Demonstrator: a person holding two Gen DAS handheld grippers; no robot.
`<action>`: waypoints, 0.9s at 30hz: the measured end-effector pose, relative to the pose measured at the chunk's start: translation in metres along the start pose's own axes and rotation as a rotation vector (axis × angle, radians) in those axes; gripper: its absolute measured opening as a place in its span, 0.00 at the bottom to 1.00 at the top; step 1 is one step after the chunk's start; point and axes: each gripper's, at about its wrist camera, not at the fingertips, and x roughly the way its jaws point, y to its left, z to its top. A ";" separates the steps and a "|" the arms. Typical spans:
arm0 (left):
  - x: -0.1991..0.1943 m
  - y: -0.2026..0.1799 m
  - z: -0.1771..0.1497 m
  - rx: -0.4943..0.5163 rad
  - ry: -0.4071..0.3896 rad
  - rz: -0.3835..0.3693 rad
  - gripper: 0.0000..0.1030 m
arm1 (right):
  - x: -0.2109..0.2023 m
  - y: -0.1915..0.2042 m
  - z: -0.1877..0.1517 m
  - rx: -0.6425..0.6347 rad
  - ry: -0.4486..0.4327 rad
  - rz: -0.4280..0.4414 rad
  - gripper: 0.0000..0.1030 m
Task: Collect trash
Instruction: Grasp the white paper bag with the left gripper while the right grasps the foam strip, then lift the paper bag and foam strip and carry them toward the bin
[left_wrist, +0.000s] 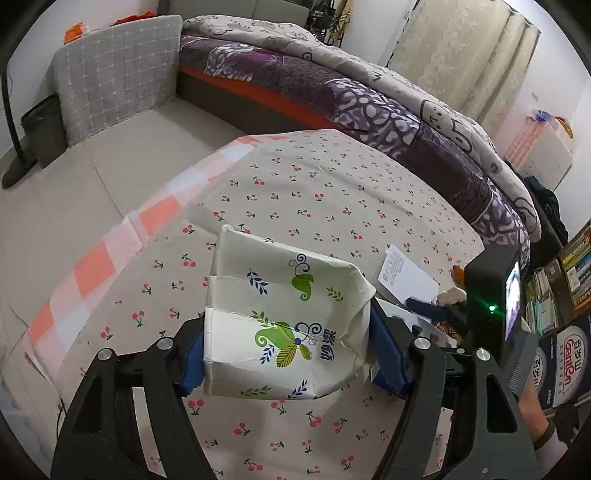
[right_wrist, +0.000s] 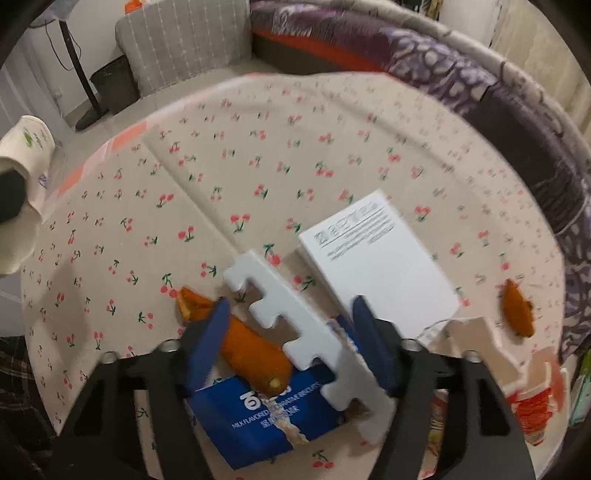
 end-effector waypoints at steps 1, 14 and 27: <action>0.001 0.001 0.000 -0.004 0.001 -0.001 0.68 | 0.002 -0.002 0.000 0.015 0.012 0.006 0.49; -0.008 0.004 0.004 -0.023 -0.070 0.052 0.68 | -0.054 -0.003 0.012 0.144 -0.207 0.046 0.34; -0.032 -0.027 0.009 0.011 -0.203 0.069 0.69 | -0.125 -0.021 -0.002 0.298 -0.427 0.083 0.35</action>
